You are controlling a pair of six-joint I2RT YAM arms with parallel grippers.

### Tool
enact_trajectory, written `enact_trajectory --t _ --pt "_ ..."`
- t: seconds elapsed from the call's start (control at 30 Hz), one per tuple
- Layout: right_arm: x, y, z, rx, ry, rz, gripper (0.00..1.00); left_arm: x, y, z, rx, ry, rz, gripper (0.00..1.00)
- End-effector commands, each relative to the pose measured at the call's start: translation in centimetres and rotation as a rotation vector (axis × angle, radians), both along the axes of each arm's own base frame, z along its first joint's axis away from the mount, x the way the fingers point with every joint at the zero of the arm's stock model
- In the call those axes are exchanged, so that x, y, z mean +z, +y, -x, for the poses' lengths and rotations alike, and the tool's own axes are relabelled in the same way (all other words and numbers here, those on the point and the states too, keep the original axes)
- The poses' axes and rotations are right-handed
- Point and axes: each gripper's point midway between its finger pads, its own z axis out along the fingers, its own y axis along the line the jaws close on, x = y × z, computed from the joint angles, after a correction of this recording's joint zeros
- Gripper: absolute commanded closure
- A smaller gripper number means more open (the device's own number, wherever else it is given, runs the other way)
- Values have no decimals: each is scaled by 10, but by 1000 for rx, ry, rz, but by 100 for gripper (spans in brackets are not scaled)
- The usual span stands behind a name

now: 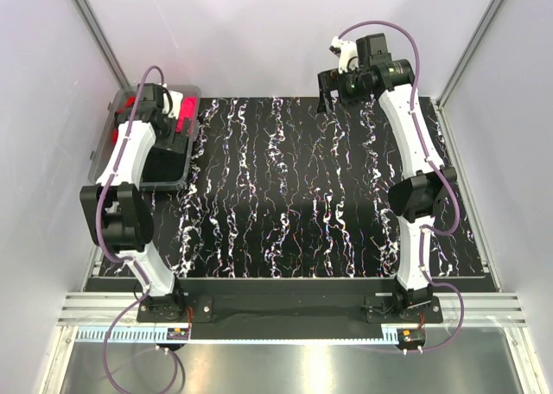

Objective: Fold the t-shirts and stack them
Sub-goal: Grab the tshirt from the pile

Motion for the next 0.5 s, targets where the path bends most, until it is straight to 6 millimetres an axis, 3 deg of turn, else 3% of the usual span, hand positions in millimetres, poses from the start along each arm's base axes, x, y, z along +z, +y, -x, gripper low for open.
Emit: enact_trajectory --t 0.0,0.13,0.33,0.4,0.43,0.47 --pt "14 1 15 76 -29 0 0 5 8 -12 -11 -23 -35 9" --pt "6 8 26 140 14 -21 0 -8 11 -15 -1 8 -38 18" --pt "-1 7 21 120 24 -13 0 -18 20 -18 35 32 -59 38" --pt "-3 7 19 118 27 -12 0 -21 23 -20 46 37 -70 51" --pt "-3 8 20 122 29 -16 0 -20 25 -22 49 35 -77 79" --pt "-3 8 20 122 31 -18 0 -18 27 -25 58 26 -82 86"
